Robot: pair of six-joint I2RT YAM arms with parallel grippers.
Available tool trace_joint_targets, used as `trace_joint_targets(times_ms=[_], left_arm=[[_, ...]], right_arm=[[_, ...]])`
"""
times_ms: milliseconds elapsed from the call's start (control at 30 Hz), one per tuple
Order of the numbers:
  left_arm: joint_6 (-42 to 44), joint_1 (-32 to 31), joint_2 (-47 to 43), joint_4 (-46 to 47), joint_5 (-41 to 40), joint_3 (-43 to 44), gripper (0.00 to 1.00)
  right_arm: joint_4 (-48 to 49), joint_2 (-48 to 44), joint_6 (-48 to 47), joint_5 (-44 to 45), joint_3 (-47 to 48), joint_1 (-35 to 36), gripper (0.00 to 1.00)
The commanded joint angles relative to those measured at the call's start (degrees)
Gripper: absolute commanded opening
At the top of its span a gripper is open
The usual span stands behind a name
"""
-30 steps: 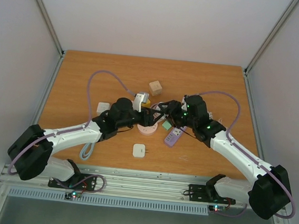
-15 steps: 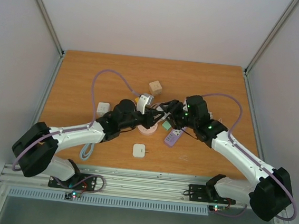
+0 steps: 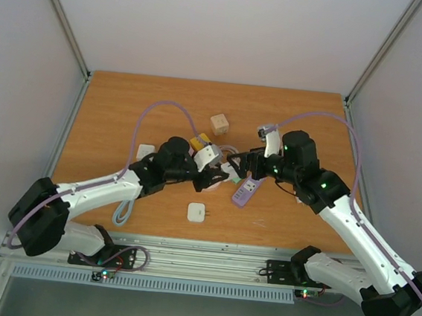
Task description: Insert the plug
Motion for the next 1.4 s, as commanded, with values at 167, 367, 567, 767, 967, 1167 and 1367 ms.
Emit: trace_joint_targets(times_ms=[167, 367, 567, 767, 967, 1167, 1367], left_arm=[[29.6, 7.3, -4.5, -24.3, 24.5, 14.3, 0.05], [38.8, 8.2, -3.8, -37.6, 31.8, 20.0, 0.05], [47.3, 8.2, -2.3, -52.4, 33.8, 25.0, 0.06], [48.5, 8.2, -1.0, -54.1, 34.0, 25.8, 0.07], [48.4, 8.3, -0.7, -54.2, 33.9, 26.1, 0.07], [47.7, 8.2, -0.9, -54.0, 34.2, 26.0, 0.08], [45.9, 8.2, -1.4, -51.6, 32.1, 25.3, 0.15]], right_arm=[[-12.7, -3.3, -36.8, -9.0, 3.6, 0.0, 0.92], [-17.7, -2.1, -45.1, -20.9, 5.6, 0.0, 0.81], [-20.4, 2.2, -50.9, -19.8, 9.2, 0.9, 0.82], [-23.5, 7.1, -57.3, -18.7, 12.2, 3.8, 0.82], [-28.0, 10.4, -62.6, -24.4, 14.5, 5.5, 0.69], [-30.0, 14.8, -63.7, -25.1, 16.8, 6.5, 0.52], [-27.6, 15.7, -63.5, -25.1, 16.6, 6.6, 0.17]])
